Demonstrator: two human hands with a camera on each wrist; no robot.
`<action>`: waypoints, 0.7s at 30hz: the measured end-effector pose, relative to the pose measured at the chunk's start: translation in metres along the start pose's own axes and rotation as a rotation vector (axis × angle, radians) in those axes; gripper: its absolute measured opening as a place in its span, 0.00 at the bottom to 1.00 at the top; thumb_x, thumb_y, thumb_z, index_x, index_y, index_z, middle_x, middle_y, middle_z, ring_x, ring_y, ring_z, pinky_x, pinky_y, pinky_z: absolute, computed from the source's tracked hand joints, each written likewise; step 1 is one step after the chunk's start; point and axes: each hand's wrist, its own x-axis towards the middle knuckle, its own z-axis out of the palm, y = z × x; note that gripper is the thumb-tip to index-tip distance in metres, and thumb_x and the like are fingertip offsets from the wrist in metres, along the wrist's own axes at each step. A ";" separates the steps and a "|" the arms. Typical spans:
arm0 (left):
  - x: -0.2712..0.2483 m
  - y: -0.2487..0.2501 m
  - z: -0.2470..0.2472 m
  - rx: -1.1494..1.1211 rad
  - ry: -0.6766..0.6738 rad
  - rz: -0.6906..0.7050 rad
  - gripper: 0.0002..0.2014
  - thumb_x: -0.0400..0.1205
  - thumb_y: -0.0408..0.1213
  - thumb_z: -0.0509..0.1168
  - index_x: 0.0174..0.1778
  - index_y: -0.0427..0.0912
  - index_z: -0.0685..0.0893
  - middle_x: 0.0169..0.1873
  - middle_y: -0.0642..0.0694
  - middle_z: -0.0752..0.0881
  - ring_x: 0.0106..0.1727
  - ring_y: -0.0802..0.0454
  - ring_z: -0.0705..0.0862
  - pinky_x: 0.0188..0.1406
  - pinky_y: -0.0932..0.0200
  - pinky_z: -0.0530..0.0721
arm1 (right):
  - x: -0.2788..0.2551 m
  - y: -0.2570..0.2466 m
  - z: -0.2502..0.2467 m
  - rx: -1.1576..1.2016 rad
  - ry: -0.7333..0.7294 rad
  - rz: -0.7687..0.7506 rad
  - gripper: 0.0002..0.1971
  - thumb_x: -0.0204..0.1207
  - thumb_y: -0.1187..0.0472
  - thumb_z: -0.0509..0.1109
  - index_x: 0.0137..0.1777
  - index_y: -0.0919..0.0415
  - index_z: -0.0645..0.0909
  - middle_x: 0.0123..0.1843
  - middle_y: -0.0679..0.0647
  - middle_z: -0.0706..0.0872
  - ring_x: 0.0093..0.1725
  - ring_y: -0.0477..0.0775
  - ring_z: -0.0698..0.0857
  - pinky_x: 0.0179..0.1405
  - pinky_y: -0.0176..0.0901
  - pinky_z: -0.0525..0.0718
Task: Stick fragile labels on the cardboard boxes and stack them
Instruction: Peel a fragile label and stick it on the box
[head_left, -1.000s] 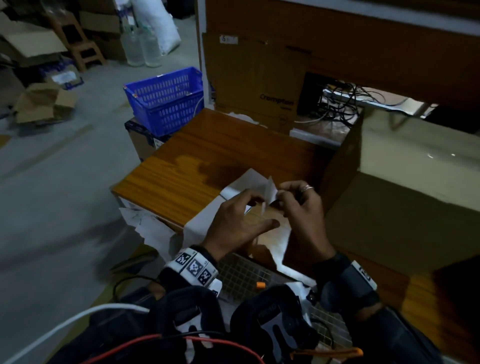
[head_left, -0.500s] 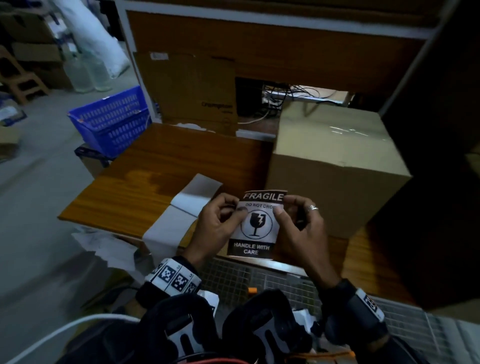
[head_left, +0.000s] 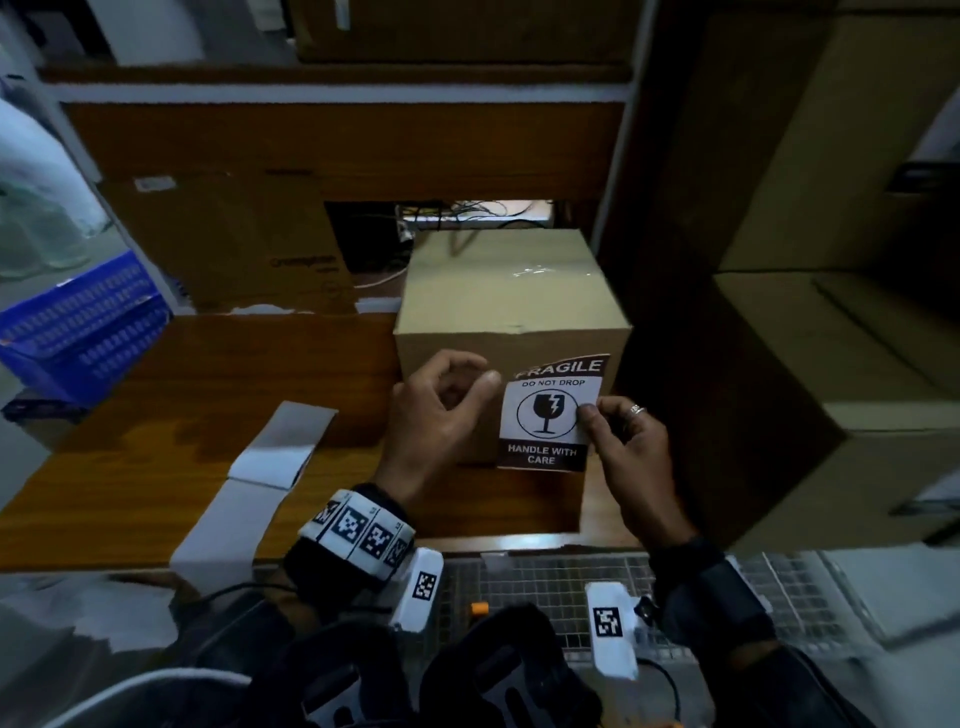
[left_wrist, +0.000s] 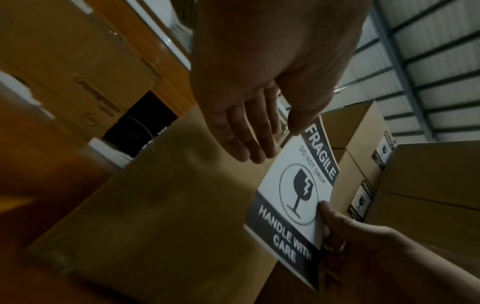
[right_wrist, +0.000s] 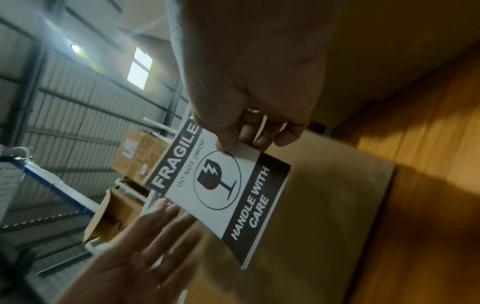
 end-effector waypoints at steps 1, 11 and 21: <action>0.007 0.003 0.002 0.063 0.027 0.071 0.10 0.84 0.44 0.72 0.59 0.47 0.86 0.48 0.59 0.88 0.50 0.67 0.87 0.43 0.71 0.86 | 0.005 0.000 -0.005 0.000 0.009 -0.007 0.07 0.86 0.65 0.68 0.59 0.68 0.85 0.52 0.55 0.93 0.52 0.50 0.93 0.44 0.38 0.91; 0.072 0.031 0.039 0.621 -0.025 0.552 0.22 0.84 0.59 0.62 0.63 0.49 0.88 0.59 0.51 0.90 0.63 0.49 0.82 0.56 0.50 0.71 | 0.037 0.006 -0.025 -0.044 -0.012 0.028 0.08 0.88 0.64 0.67 0.60 0.68 0.84 0.52 0.58 0.93 0.51 0.54 0.94 0.43 0.39 0.91; 0.095 0.027 0.065 0.696 -0.193 0.520 0.14 0.83 0.51 0.71 0.62 0.51 0.89 0.60 0.54 0.90 0.64 0.51 0.82 0.62 0.45 0.71 | 0.047 0.016 -0.026 -0.032 -0.012 0.068 0.07 0.87 0.66 0.67 0.58 0.68 0.84 0.51 0.58 0.93 0.50 0.54 0.94 0.42 0.39 0.91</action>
